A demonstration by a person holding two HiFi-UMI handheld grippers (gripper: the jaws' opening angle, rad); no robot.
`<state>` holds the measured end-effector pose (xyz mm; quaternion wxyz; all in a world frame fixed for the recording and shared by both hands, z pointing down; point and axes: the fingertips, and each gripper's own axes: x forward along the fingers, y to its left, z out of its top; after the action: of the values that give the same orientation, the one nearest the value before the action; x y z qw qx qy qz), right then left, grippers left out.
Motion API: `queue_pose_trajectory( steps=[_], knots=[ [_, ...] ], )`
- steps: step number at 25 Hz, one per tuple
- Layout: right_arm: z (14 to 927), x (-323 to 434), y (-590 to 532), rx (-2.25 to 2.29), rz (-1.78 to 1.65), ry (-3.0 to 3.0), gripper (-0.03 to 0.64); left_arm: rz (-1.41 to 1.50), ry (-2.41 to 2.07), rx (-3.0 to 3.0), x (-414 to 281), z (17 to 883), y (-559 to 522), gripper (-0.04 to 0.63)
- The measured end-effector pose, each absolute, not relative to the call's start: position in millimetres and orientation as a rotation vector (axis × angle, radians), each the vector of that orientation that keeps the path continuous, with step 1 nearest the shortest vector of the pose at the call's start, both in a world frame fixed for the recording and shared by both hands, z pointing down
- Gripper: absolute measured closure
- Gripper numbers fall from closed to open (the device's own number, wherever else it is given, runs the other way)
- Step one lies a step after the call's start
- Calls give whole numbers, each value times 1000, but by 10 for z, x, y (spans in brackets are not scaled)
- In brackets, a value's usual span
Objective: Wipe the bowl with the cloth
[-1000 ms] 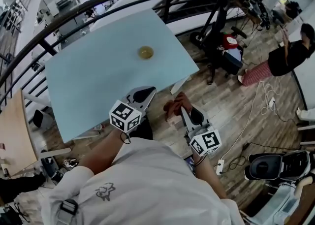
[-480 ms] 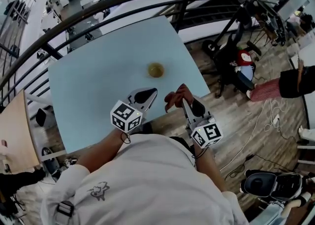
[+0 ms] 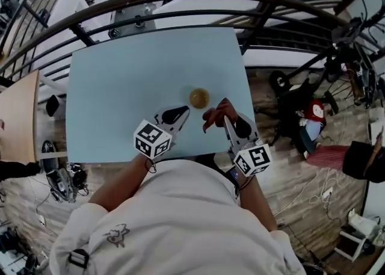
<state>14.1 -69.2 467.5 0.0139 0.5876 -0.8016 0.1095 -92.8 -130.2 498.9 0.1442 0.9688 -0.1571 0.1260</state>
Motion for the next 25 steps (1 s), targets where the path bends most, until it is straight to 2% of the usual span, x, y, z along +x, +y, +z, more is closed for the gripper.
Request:
queue_pose_trajectory(
  steps=[2, 5, 11, 25],
  knots=[
    [4771, 265, -809, 1718, 377, -2548, 520, 396, -536, 2737, -816, 5117, -1334, 571],
    [4919, 457, -988, 1580, 407, -2602, 520, 427, -640, 2667, -639, 5337, -1454, 505],
    [5201, 679, -1343, 1402, 456, -2661, 520, 538, -797, 2556, -502, 5908, -1821, 447],
    [5708, 776, -1655, 1228, 510, -2636, 520, 724, -918, 2280, -471, 7231, -2224, 413]
  ],
)
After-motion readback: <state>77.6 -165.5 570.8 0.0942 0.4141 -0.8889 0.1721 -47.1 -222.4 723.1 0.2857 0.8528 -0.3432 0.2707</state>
